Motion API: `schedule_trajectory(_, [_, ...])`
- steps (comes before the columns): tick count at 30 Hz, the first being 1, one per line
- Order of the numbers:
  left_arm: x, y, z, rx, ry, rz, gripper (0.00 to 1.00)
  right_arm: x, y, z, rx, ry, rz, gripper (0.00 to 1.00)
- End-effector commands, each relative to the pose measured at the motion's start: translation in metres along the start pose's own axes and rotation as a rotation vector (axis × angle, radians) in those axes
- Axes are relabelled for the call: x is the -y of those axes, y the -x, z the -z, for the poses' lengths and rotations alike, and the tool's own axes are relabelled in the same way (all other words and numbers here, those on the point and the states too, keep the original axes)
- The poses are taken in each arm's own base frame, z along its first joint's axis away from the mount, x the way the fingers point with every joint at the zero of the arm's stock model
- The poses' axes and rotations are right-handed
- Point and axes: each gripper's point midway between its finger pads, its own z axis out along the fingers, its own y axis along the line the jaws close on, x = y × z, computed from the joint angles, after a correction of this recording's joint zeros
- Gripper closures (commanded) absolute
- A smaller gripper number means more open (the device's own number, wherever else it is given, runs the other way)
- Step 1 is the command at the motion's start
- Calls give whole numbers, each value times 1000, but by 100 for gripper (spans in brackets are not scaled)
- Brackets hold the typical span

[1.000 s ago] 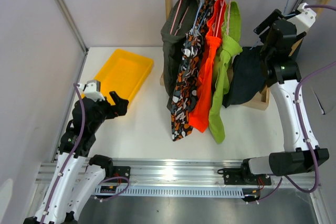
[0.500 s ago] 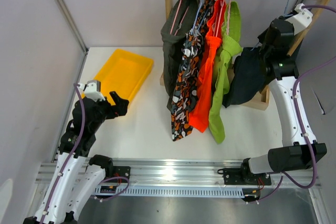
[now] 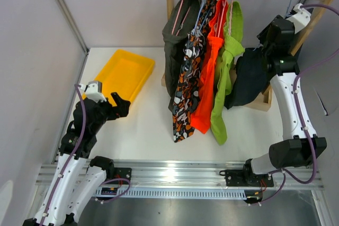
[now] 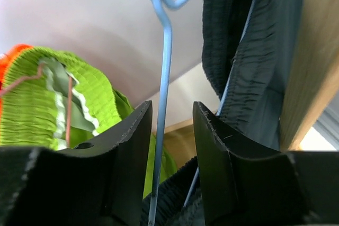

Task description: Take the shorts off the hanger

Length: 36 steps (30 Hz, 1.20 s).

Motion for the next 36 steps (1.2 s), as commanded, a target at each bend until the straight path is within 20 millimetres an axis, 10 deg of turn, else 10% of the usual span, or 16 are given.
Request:
schedule_trajectory(1, [6,7,3,24,-27,-17,4,-5,5,-5,-1,17,-5,57])
schedule_trajectory(12, [10,5,3,14,-40,-25,3,-3,22,11,21,46,-27,100])
schedule_trajectory(19, [46,18,7,20,-202,-99,1,-14,67,68,86,183,-59,100])
schedule_trajectory(28, [182,78,56,76,-551,-258,1,-24,85,150,55,340,-158,100])
schedule_trajectory(36, [350,37,133,109,-1134,-442,1,-30,57,197,-68,458,-276,100])
